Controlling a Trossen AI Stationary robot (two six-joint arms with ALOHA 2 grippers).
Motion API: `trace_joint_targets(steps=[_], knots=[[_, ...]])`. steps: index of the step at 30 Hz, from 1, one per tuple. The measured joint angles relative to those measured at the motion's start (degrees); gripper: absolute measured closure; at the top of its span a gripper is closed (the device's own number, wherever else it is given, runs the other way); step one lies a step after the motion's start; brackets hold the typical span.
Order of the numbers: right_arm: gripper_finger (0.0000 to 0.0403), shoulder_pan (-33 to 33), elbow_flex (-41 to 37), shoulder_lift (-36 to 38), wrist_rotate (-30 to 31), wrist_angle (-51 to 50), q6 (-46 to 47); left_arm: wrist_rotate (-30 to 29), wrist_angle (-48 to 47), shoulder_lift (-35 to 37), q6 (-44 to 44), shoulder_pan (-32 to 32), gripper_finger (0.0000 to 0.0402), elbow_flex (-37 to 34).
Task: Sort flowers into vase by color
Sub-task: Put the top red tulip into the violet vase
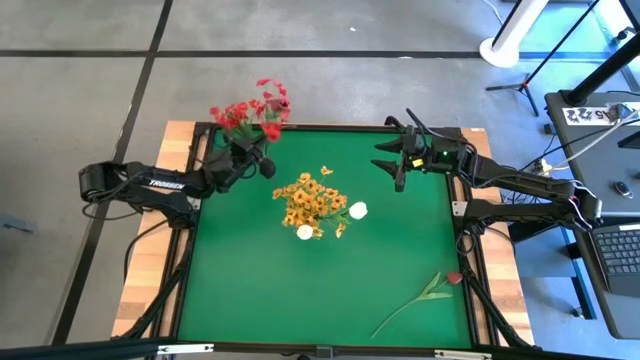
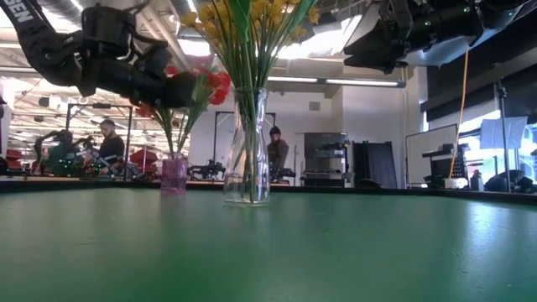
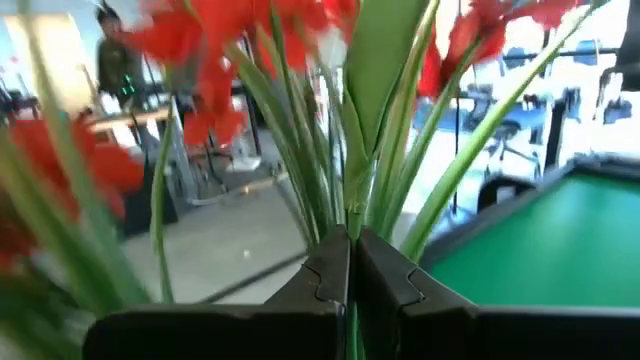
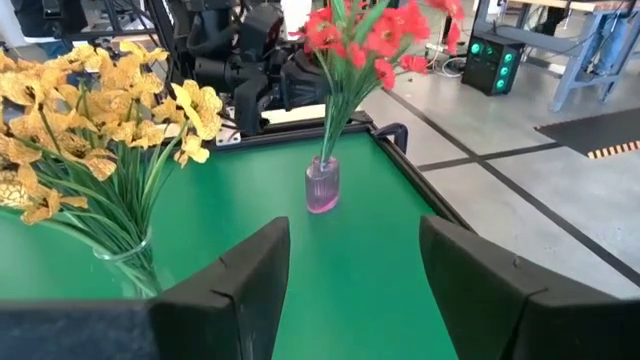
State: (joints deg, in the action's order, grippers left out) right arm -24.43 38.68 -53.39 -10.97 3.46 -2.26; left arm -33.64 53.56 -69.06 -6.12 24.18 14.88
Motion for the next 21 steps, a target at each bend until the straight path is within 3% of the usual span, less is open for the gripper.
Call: trace_joint_targets(steps=[10,14,21], knots=[[0.0182,0.0,0.0,0.0,1.0,-0.1,0.0,-0.8,1.3,0.2,1.4,-0.2,0.0394,-3.1],[0.0182,0.0,0.0,0.0,1.1,-0.1,0.3,-1.6,1.3,0.2,-0.3,-1.4,0.0369,-3.1],[0.0182,0.0,0.0,0.0,1.1,-0.2,0.4,-8.5,1.0,0.3,-3.7,-6.1,0.0305,-3.1]])
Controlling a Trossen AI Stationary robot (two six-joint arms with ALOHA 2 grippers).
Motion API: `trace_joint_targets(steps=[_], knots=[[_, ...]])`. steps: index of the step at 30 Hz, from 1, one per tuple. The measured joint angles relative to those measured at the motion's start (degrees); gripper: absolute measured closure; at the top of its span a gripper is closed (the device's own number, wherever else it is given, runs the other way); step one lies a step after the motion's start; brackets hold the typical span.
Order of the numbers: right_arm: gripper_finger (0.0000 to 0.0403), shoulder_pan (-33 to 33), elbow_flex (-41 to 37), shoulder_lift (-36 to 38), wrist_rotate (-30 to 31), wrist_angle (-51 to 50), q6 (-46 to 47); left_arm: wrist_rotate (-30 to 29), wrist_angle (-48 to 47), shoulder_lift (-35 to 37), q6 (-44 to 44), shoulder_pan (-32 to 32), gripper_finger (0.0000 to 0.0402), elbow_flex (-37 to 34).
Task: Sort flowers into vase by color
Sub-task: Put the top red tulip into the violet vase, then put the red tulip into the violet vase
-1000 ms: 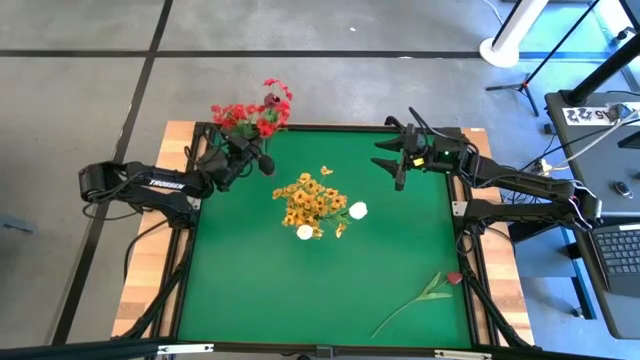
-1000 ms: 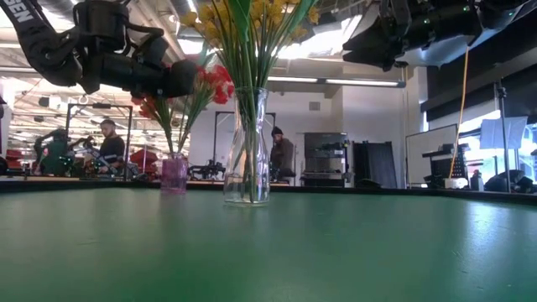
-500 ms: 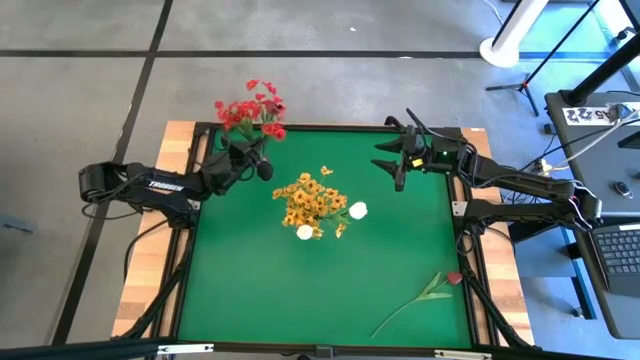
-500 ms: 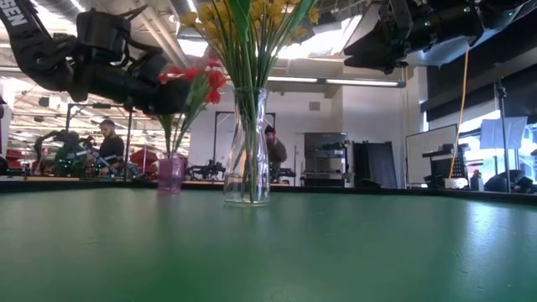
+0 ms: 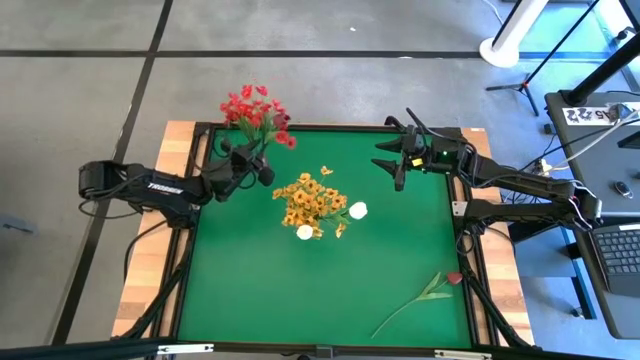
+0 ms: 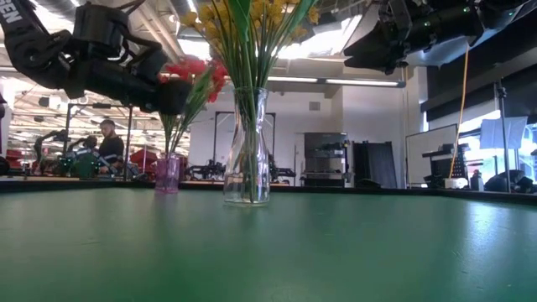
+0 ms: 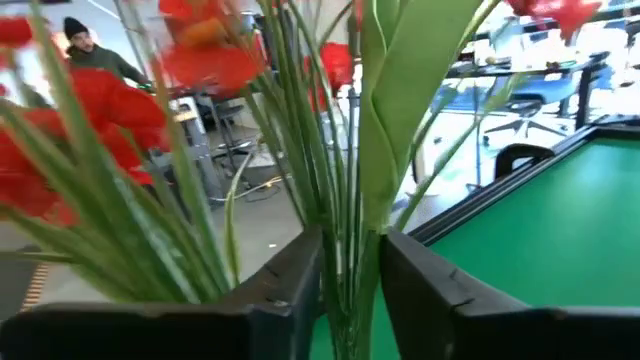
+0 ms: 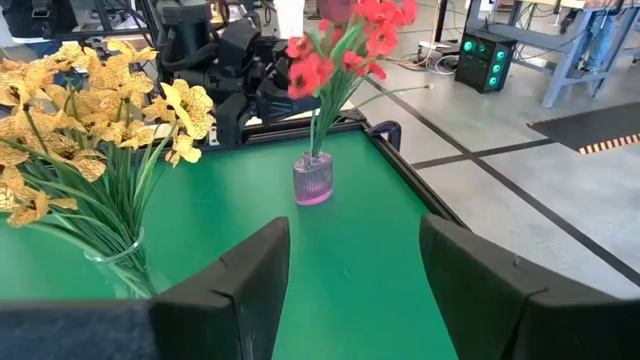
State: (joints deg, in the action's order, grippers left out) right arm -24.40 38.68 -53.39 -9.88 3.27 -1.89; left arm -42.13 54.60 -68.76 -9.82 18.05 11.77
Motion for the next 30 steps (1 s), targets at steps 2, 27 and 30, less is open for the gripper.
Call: trace_joint_targets(steps=[2,27,30], knots=[[0.0182,0.0,0.0,0.0,0.0,-0.2,0.0,-3.0,-0.2,0.7,-1.1,-1.6,0.0286,0.0],[0.0182,0.0,0.1,1.5,-0.3,-4.7,1.6,-11.6,-35.4,20.7,16.1,-17.0,0.0185,2.4],[0.0182,0.0,0.1,3.9,-2.9,-9.3,1.7,-3.2,-42.4,21.8,23.3,-20.9,0.0185,5.0]])
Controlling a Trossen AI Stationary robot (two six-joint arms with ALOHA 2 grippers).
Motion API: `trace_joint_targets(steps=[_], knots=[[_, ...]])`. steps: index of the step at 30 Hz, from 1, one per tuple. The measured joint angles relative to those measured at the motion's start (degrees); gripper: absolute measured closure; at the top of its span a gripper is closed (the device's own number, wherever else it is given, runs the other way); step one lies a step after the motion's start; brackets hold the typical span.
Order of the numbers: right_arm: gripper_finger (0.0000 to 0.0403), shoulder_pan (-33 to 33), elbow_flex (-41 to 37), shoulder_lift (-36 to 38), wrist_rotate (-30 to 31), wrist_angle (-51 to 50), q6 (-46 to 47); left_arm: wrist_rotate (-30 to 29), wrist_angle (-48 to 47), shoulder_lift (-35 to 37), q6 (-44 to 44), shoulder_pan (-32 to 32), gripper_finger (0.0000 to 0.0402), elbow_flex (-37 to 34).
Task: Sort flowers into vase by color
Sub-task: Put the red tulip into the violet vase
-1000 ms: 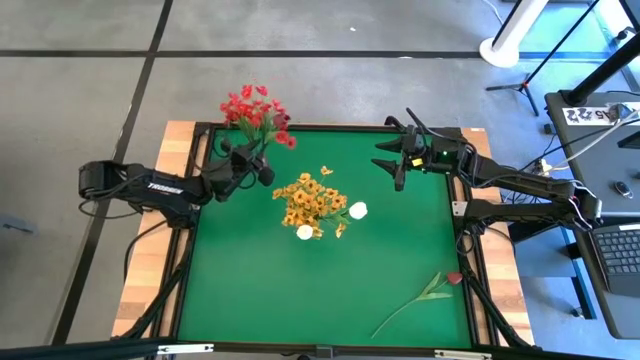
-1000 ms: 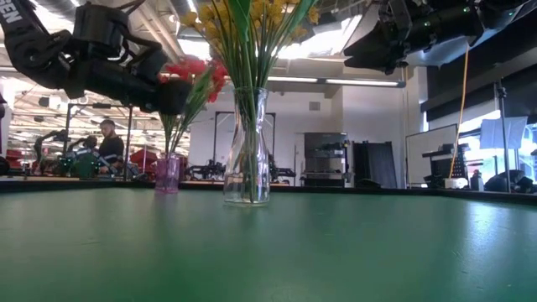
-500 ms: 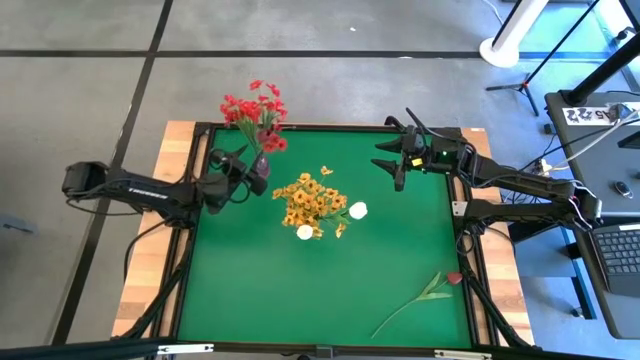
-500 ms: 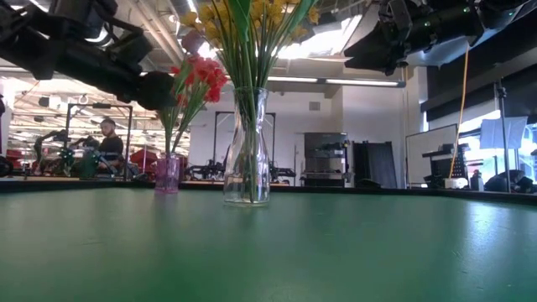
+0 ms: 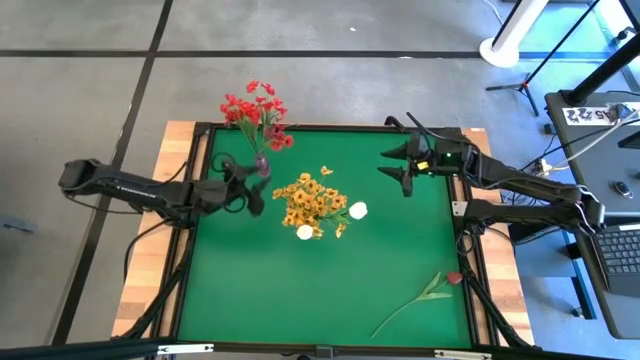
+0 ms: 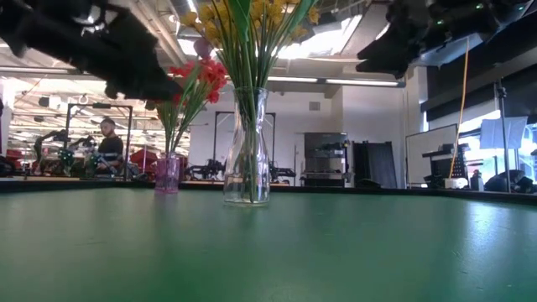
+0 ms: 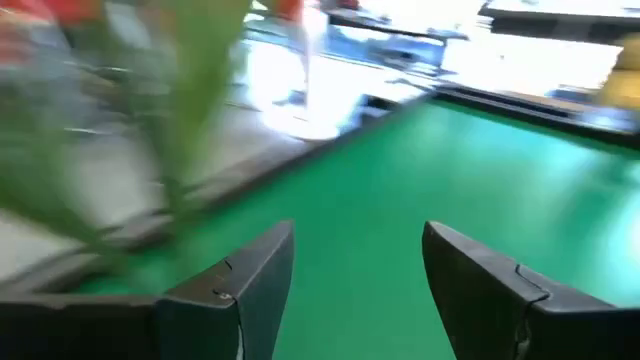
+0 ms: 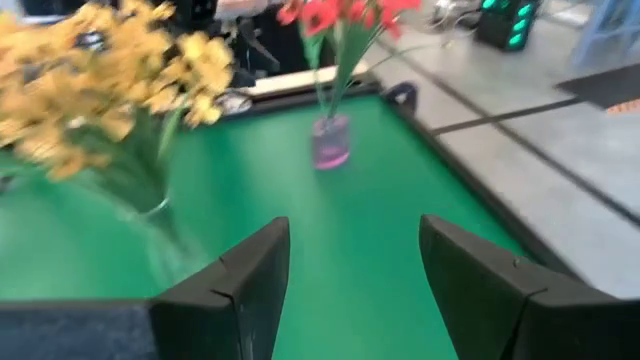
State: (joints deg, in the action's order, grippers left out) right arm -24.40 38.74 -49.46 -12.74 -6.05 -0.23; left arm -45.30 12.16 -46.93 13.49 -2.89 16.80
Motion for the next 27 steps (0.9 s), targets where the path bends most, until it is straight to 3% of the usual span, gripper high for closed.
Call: trace_joint_targets(steps=[2,5,8,12,22,27], knots=[[0.0182,0.0,0.0,1.8,-3.4,-3.2,0.0,3.9,-2.6,0.0,2.3,-3.6,0.0185,1.6],[0.0182,0.1,0.0,4.8,-9.2,-7.9,0.0,5.3,-5.5,-0.2,3.4,-10.1,0.0185,3.9],[0.0182,1.6,0.0,6.9,-12.9,-12.1,1.4,3.3,-8.0,-0.2,4.0,-16.4,0.0188,6.5],[0.0182,8.9,0.0,6.7,-13.3,-19.5,4.6,-2.5,-10.2,-0.2,4.1,-23.4,0.0189,9.3],[0.0182,38.6,0.0,-3.8,3.1,-31.3,18.6,-7.8,-10.2,-0.3,7.9,-31.0,0.019,10.3],[0.0182,51.8,0.0,-10.7,6.2,-32.8,27.5,-7.8,-10.2,-0.3,10.3,-32.3,0.019,10.3]])
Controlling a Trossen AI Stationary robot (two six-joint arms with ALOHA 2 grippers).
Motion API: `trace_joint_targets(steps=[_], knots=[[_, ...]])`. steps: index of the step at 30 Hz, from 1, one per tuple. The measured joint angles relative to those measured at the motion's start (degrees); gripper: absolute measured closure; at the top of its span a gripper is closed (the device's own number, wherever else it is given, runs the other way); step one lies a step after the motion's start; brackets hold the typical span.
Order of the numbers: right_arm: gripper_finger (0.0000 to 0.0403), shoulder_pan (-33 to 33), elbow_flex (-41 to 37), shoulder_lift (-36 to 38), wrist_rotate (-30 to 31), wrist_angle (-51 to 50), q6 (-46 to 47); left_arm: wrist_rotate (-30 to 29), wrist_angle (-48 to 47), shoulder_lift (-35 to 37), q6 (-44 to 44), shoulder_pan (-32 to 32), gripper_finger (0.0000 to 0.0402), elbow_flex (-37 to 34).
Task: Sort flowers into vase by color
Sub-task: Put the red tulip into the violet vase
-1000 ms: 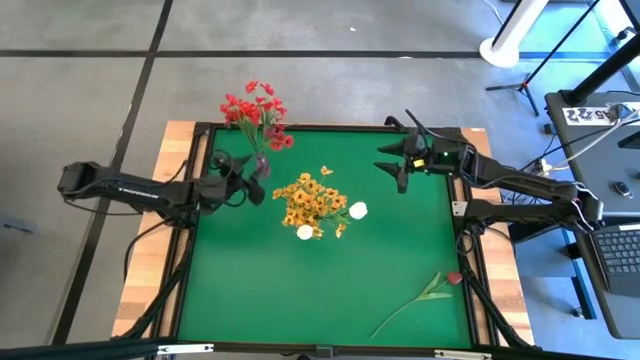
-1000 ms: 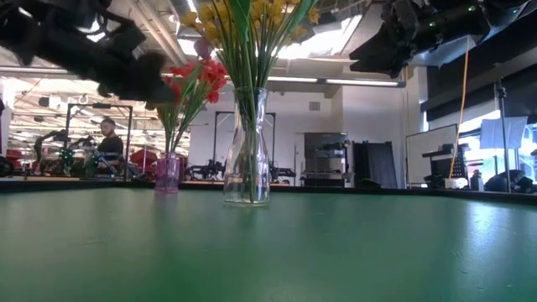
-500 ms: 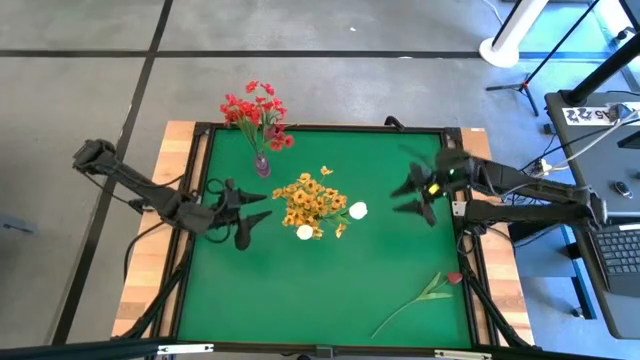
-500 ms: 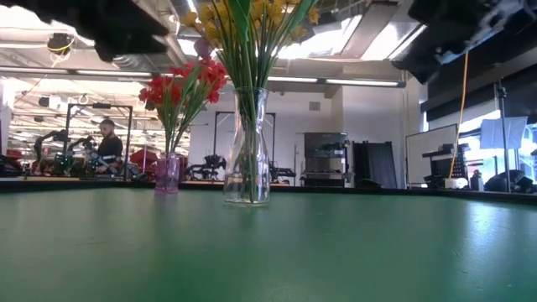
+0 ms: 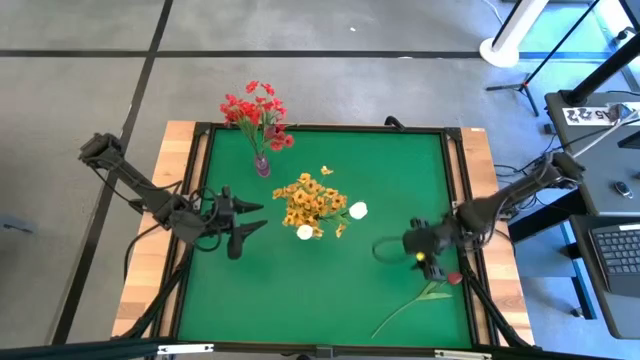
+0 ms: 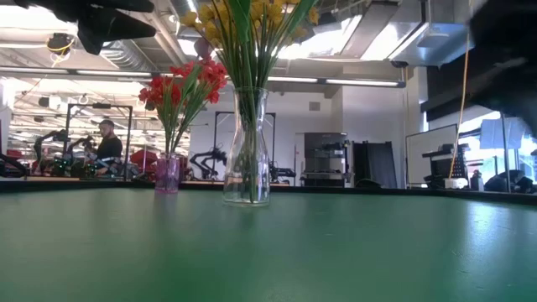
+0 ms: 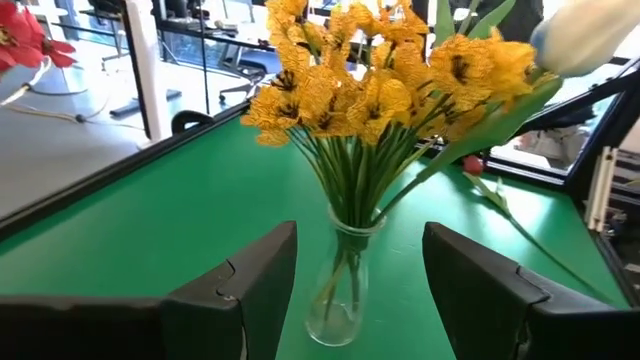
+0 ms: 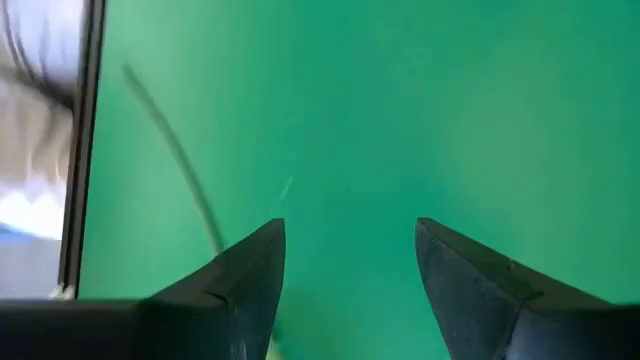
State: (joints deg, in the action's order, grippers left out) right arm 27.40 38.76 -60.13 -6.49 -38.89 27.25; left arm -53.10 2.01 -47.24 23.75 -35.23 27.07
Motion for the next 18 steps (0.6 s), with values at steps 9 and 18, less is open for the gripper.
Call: trace_joint_targets(steps=[9,18], knots=[[0.0182,15.8,0.0,-11.1,2.9,3.2,14.5,0.1,0.0,0.0,1.7,-2.1,0.019,0.0],[0.0182,25.0,0.0,-22.8,5.5,11.2,19.9,0.1,0.0,0.0,2.9,-3.0,0.019,0.0]])
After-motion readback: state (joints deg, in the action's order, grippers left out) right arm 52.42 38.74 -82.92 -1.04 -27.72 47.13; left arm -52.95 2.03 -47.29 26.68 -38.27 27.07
